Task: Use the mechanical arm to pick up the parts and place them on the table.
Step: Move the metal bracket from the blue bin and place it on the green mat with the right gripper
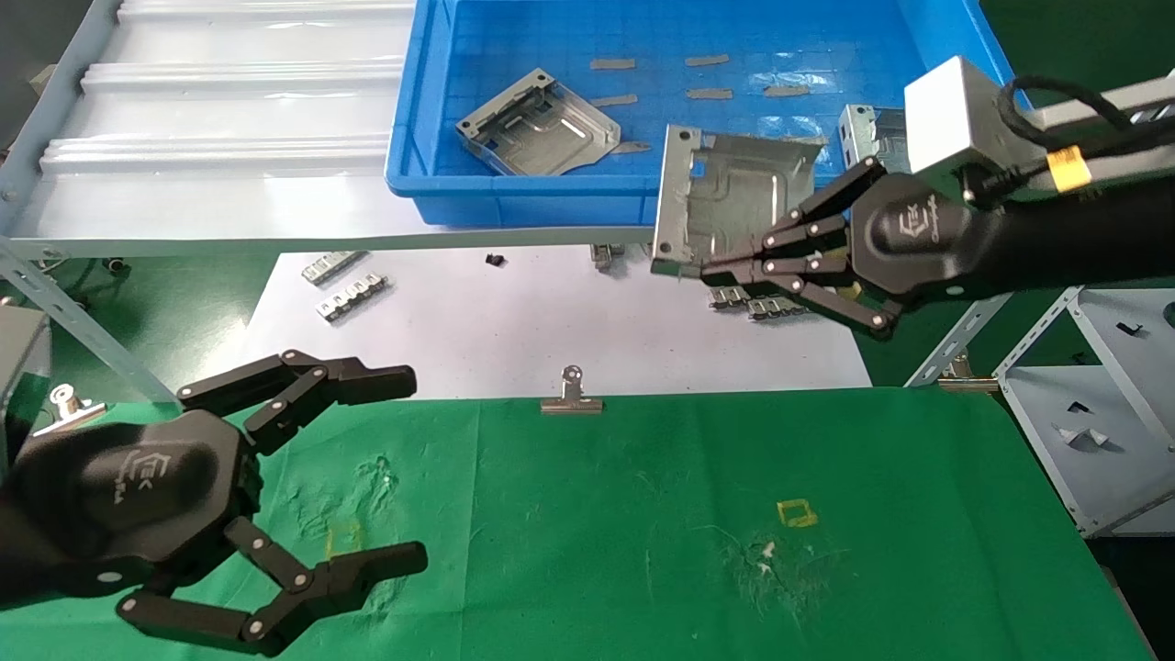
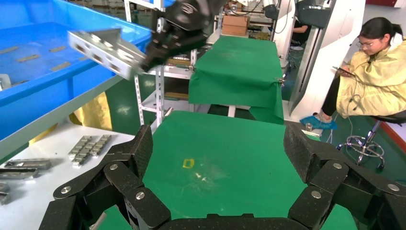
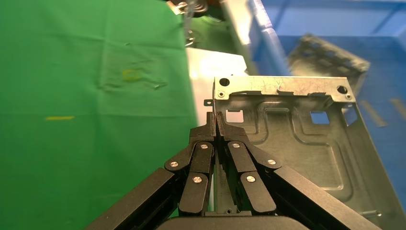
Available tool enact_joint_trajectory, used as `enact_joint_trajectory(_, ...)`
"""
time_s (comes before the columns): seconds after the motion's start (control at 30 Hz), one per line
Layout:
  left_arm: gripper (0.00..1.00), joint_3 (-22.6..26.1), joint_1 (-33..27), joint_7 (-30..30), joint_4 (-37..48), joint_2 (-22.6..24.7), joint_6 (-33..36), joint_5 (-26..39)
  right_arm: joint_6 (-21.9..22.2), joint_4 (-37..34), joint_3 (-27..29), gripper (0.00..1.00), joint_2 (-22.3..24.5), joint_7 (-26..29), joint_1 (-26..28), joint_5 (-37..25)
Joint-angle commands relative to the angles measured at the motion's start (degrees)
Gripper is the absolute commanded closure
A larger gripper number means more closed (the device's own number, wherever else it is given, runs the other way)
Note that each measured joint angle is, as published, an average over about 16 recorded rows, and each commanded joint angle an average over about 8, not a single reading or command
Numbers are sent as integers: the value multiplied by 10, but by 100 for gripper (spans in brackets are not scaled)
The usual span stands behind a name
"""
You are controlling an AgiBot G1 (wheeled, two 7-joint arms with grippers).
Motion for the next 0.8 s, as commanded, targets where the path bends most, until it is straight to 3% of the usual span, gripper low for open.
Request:
enact_joint_trajectory(0.03, 0, 0, 0, 0, 0, 0, 0, 0, 2, 43, -21, 100, 26, 11, -14, 34)
enact_joint_trajectory(0.23, 0, 0, 0, 0, 0, 0, 0, 0, 6, 67, -88, 100, 53, -11, -54, 68)
enact_joint_trajectory(0.43, 0, 0, 0, 0, 0, 0, 0, 0, 13, 17, -138, 100, 39, -68, -97, 71)
enact_joint_trajectory(0.6, 0, 0, 0, 0, 0, 0, 0, 0, 27, -49, -178, 100, 6, -132, -115, 28)
enact_joint_trajectory(0.8, 0, 0, 0, 0, 0, 0, 0, 0, 82, -139, -209, 100, -42, -195, -127, -30)
